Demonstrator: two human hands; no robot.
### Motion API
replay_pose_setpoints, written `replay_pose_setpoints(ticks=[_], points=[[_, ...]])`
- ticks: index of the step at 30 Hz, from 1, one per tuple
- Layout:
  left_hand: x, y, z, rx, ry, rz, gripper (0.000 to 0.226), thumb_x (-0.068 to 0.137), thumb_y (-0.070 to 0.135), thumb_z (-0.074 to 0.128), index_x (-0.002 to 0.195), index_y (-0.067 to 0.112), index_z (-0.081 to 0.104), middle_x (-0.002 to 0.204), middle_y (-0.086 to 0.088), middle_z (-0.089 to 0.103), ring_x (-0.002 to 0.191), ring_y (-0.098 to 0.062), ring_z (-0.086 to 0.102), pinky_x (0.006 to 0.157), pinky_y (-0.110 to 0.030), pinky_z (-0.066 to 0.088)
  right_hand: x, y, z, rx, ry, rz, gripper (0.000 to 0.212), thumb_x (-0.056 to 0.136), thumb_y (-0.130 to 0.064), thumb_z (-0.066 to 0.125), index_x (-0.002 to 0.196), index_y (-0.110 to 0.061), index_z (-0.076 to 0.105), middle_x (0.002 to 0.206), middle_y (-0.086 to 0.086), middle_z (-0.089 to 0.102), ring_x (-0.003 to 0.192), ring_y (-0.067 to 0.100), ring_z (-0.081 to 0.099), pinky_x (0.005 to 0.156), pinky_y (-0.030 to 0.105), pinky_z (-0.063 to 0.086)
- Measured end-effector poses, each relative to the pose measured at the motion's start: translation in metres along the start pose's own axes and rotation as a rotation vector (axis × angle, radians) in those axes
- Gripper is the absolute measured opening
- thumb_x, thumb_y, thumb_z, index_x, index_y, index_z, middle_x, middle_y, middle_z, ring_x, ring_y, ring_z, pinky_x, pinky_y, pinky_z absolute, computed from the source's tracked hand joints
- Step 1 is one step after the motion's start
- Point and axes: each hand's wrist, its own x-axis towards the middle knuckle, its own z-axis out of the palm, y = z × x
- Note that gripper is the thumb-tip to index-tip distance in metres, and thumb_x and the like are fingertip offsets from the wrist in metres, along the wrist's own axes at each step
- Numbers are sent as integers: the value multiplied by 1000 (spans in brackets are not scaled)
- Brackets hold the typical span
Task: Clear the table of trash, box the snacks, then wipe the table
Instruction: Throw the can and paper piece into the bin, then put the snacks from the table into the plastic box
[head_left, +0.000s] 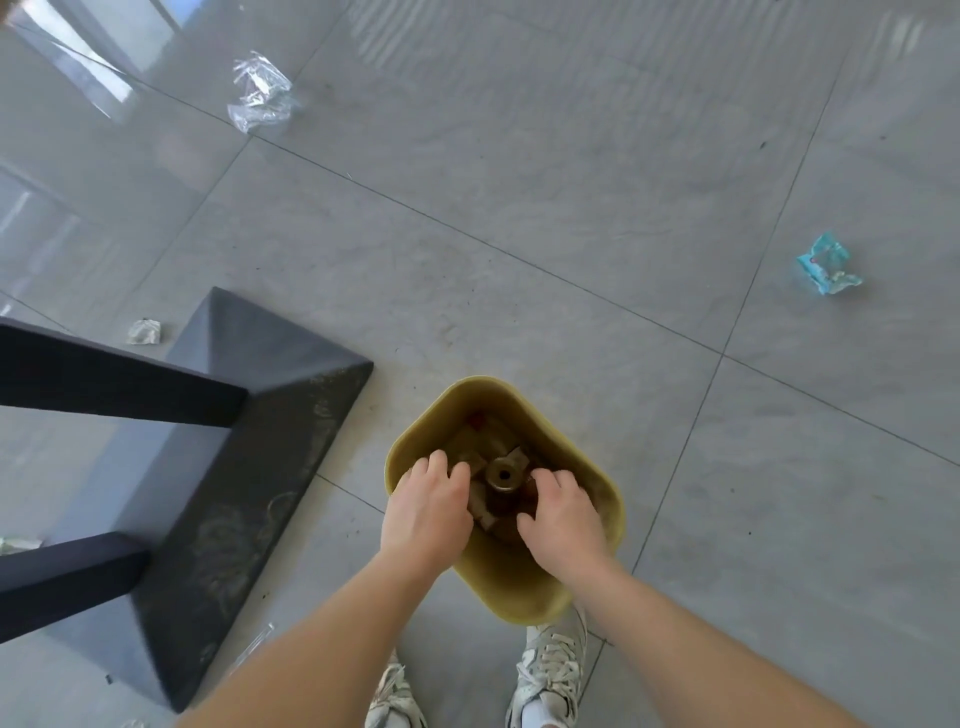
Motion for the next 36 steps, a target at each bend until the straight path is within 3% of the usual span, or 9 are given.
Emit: replay_pose_setpoints(ticks=[13, 19, 27, 36], points=[[-70, 19, -137, -38, 89, 2, 29, 98, 32, 40, 123, 27, 52, 108, 6, 54, 91, -13, 47, 85, -26, 46, -82, -66, -108, -104, 52, -143, 42, 92, -34, 50, 132, -24, 42, 127, 1, 51, 115, 23, 49, 98, 35, 45], [-120, 38, -221, -27, 133, 38, 27, 96, 33, 39, 119, 26, 50, 110, 4, 55, 93, -14, 48, 87, -27, 45, -148, -97, -177, -134, 58, -178, 45, 92, -35, 49, 134, -24, 39, 129, 2, 47, 117, 25, 47, 92, 38, 46], [-181, 53, -310, -52, 243, 4, 34, 93, 31, 42, 124, 23, 53, 117, 0, 56, 111, -22, 52, 100, -35, 43, -227, -136, -252, -198, 151, -310, 48, 95, -37, 52, 138, -21, 39, 133, 6, 47, 119, 26, 45, 93, 38, 46], [-249, 47, -374, -22, 417, -86, 38, 91, 30, 50, 128, 20, 55, 121, -3, 59, 116, -22, 53, 103, -35, 42, -285, -178, -299, -250, 291, -507, 40, 92, -41, 54, 126, -23, 44, 122, 3, 53, 106, 24, 48, 77, 32, 44]])
